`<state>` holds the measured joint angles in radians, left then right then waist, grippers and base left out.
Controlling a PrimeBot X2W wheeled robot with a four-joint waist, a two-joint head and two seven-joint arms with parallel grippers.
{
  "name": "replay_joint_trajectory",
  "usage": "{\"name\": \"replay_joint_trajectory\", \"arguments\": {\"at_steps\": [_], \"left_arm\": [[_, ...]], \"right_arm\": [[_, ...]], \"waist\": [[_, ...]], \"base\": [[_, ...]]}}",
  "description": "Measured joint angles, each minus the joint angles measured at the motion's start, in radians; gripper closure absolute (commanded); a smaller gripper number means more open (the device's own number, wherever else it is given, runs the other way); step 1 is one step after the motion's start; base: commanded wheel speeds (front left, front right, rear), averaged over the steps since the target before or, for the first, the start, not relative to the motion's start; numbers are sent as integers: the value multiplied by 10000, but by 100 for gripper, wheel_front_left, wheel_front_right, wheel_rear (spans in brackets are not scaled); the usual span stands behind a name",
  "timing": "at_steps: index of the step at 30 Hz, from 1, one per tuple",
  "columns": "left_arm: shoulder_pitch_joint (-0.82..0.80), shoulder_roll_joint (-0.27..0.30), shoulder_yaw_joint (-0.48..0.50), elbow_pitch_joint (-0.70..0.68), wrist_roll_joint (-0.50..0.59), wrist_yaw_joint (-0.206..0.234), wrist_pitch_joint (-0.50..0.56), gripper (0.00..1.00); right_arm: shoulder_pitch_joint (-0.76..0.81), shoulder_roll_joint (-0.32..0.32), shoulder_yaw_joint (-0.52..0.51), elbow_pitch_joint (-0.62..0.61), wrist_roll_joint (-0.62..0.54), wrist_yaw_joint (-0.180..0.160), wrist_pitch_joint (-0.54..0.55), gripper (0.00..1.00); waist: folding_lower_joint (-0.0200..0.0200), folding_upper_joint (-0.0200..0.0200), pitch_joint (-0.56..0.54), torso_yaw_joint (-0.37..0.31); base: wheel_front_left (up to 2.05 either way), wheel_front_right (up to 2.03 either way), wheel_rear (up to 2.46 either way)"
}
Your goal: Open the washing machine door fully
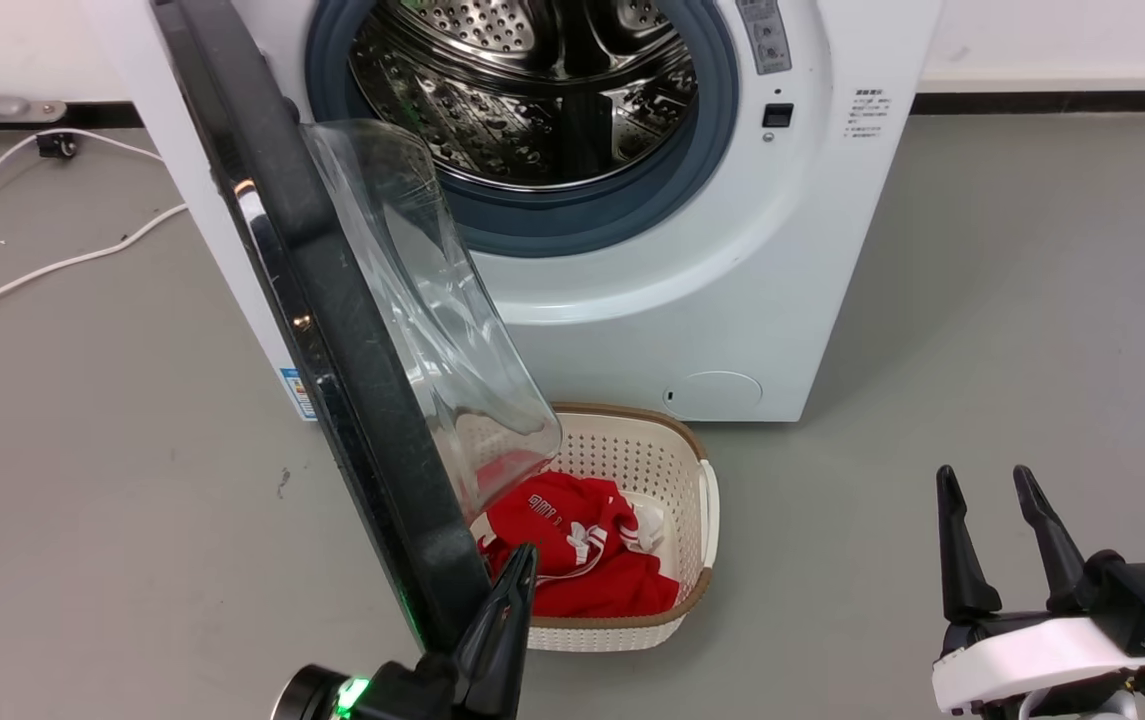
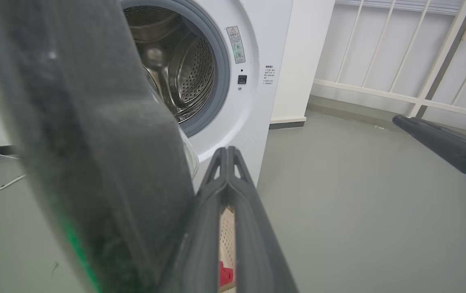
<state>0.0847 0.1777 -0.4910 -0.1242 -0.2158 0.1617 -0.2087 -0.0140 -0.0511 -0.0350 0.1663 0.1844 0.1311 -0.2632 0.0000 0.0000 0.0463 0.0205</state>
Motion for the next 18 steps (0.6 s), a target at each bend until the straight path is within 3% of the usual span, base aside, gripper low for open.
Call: {"name": "replay_joint_trajectory", "arguments": {"at_steps": [18], "left_arm": [[1397,359,527,-1279,38,1030,-105,100]], "right_arm": [[143,2,-171,56,73,-2,100,0]], "waist": [[0,0,-99,1475]], "base": [[0,0,0]]}}
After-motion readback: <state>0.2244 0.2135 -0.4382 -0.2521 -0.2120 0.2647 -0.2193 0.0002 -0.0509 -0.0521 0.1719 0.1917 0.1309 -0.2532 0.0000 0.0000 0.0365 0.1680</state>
